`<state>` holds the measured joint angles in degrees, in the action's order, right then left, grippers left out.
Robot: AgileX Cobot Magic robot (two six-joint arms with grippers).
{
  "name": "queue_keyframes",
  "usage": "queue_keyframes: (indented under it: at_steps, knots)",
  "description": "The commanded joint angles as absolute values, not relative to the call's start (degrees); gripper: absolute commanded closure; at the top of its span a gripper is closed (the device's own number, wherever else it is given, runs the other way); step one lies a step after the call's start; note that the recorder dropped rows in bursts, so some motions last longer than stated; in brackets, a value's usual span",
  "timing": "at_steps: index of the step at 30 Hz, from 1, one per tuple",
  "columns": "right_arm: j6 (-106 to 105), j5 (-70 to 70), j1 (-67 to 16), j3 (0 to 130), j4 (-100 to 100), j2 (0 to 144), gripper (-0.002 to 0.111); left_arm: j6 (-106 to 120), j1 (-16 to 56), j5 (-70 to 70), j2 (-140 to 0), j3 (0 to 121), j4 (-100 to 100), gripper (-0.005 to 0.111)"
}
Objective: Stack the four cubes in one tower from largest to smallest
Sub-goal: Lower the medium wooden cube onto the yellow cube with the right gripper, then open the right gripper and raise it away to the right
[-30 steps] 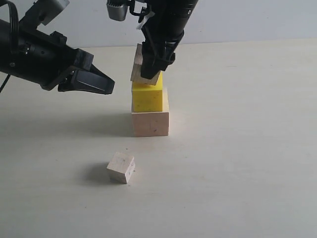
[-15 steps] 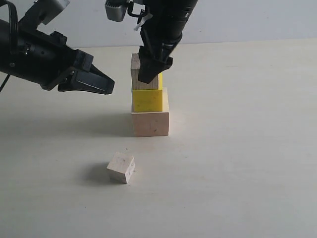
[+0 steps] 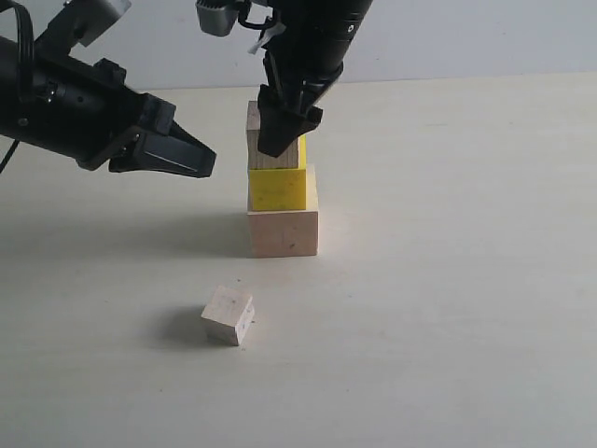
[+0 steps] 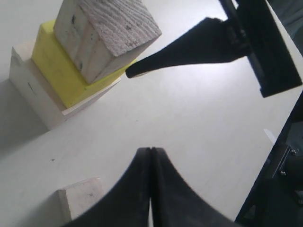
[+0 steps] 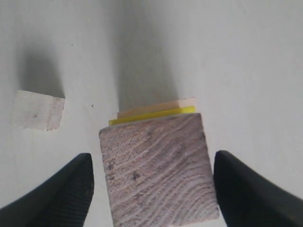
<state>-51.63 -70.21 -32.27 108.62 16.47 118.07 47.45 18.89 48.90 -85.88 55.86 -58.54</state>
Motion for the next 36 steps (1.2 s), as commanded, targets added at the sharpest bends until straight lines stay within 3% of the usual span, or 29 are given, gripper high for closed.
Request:
queue_keyframes:
  at_steps: [1, 16, 19, 25, 36]
  knots:
    - [-50.95, -69.96, -32.18, 109.07, 16.27, 116.30, 0.040, 47.72, 18.73, 49.03, -85.30, 55.94, -58.64, 0.107]
    - [-45.85, -69.96, -32.18, 109.07, 14.18, 109.93, 0.041, 47.72, 18.73, 49.16, -85.30, 55.94, -58.64, 0.107]
    - [-39.45, -69.96, -32.18, 109.07, 11.67, 108.99, 0.052, 47.72, 18.73, 49.16, -85.30, 55.94, -58.64, 0.107]
    - [-35.24, -69.96, -32.18, 108.95, 7.13, 108.20, 0.108, 47.72, 18.73, 48.83, -85.30, 55.94, -58.64, 0.107]
    - [-25.44, -69.96, -24.85, 105.16, 19.98, 105.02, 0.108, 47.72, 18.73, 47.94, -85.30, 55.94, -58.76, 0.107]
